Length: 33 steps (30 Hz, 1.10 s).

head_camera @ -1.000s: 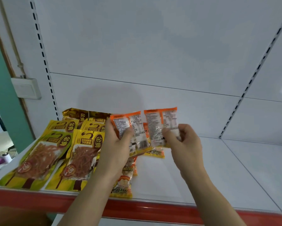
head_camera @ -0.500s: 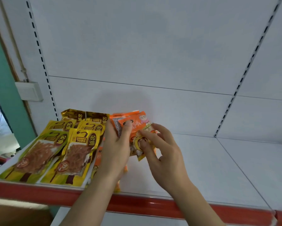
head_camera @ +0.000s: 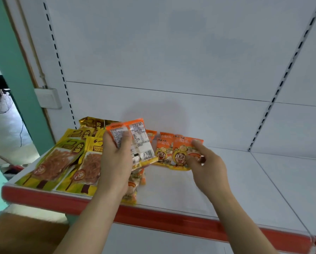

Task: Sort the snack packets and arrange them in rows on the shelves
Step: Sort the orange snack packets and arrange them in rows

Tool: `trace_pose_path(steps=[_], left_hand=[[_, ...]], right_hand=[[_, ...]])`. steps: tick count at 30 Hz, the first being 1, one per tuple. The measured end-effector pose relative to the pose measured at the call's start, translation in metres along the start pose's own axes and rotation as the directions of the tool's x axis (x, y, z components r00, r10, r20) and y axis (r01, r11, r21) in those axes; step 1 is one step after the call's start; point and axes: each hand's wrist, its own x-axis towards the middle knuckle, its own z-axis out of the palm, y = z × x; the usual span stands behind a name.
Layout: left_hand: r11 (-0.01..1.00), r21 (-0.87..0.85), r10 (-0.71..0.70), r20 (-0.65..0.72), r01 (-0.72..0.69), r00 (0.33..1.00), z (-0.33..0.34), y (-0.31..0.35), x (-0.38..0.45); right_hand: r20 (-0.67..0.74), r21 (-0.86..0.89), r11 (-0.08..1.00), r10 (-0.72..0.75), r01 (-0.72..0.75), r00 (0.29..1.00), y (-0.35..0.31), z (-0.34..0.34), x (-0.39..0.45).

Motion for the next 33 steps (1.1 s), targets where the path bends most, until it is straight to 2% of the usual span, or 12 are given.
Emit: trace_pose_path(steps=[3, 6, 10, 13, 17, 20, 21, 23, 24, 26, 31, 33], left_hand=[[0.999, 0.014, -0.031, 0.044, 0.031, 0.999, -0.006, 0.0, 0.0], [0.998, 0.036, -0.047, 0.075, 0.045, 0.996, -0.015, -0.002, 0.004], [0.999, 0.036, -0.038, 0.107, 0.035, 0.994, -0.029, -0.002, 0.012], [0.998, 0.038, -0.058, 0.156, 0.053, 0.986, -0.033, -0.003, 0.014], [0.998, 0.019, -0.062, 0.244, 0.059, 0.968, -0.033, -0.006, 0.013], [0.999, 0.013, -0.047, 0.288, 0.045, 0.957, -0.031, -0.009, 0.012], [0.999, 0.033, -0.026, 0.299, 0.017, 0.954, -0.03, -0.011, 0.012], [0.997, 0.07, 0.008, 0.325, -0.032, 0.946, -0.026, -0.012, 0.008], [0.996, 0.078, 0.021, 0.336, -0.049, 0.942, -0.024, -0.012, 0.005], [0.994, 0.086, 0.032, 0.331, -0.064, 0.943, -0.021, -0.013, 0.002], [0.999, 0.005, -0.047, 0.276, 0.047, 0.96, -0.014, -0.012, 0.001], [0.993, -0.047, -0.085, 0.306, 0.104, 0.948, -0.01, -0.006, -0.001]], right_hand=[[0.071, -0.098, 0.992, -0.077, 0.084, 0.995, -0.003, 0.03, -0.002], [0.142, -0.297, 0.94, -0.127, 0.165, 0.982, -0.003, 0.052, -0.001], [0.228, -0.603, 0.786, 0.001, 0.14, 0.974, -0.003, 0.059, -0.002], [0.238, -0.652, 0.751, 0.071, 0.105, 0.969, -0.008, 0.059, -0.001], [0.179, -0.574, 0.816, 0.039, 0.072, 0.983, -0.012, 0.056, -0.008], [-0.055, -0.269, 0.96, -0.102, 0.083, 0.993, -0.024, 0.048, -0.024], [-0.075, -0.122, 0.988, -0.102, 0.093, 0.992, -0.033, 0.046, -0.03], [0.035, 0.058, 0.996, -0.064, 0.062, 0.997, -0.052, 0.046, -0.042], [0.087, 0.085, 0.995, -0.055, 0.048, 0.995, -0.058, 0.046, -0.046], [0.077, 0.115, 0.993, -0.026, 0.017, 0.997, -0.06, 0.044, -0.048], [-0.287, 0.215, 0.976, 0.034, 0.029, 0.957, -0.058, 0.023, -0.04], [-0.379, 0.087, 0.977, -0.146, 0.192, 0.914, -0.059, 0.021, -0.041]])
